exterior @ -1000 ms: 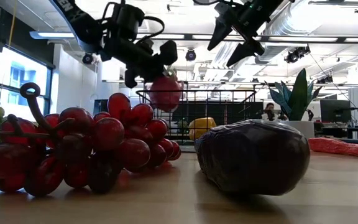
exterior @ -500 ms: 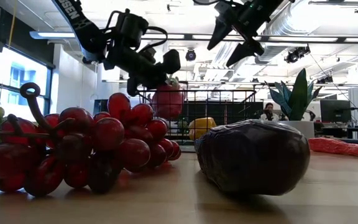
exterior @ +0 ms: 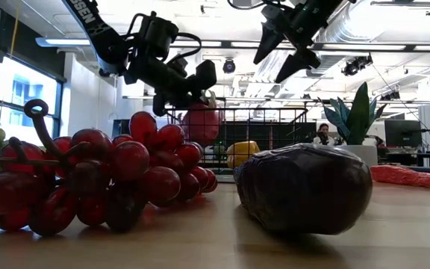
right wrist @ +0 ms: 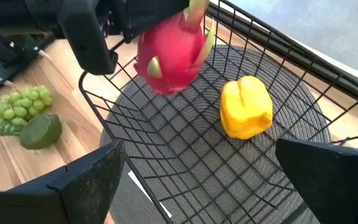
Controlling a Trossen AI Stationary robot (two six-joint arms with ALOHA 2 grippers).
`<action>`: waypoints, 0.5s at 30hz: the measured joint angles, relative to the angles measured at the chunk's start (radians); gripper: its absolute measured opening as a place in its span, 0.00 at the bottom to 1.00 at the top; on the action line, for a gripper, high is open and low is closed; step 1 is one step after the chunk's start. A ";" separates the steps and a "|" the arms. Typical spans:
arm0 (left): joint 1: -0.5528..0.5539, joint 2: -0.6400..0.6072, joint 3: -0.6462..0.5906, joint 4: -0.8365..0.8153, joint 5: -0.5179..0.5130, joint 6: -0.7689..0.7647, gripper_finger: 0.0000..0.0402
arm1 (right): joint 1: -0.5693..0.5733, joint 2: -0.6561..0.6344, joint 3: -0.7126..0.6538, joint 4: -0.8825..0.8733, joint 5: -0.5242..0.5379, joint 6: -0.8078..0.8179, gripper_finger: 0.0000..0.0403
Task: Build produce basket
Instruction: Put the top dragon fruit into the wire basket, then put the star fruit into the wire basket
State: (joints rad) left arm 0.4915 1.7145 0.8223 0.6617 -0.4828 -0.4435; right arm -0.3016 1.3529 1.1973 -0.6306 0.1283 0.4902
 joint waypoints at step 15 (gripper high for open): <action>-0.001 -0.012 0.000 -0.009 0.023 0.001 0.34 | 0.000 0.000 0.000 -0.097 -0.010 0.003 0.99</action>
State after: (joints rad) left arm 0.4908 1.7025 0.8223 0.6531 -0.4601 -0.4426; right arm -0.3016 1.3529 1.1973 -0.7275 0.1185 0.4930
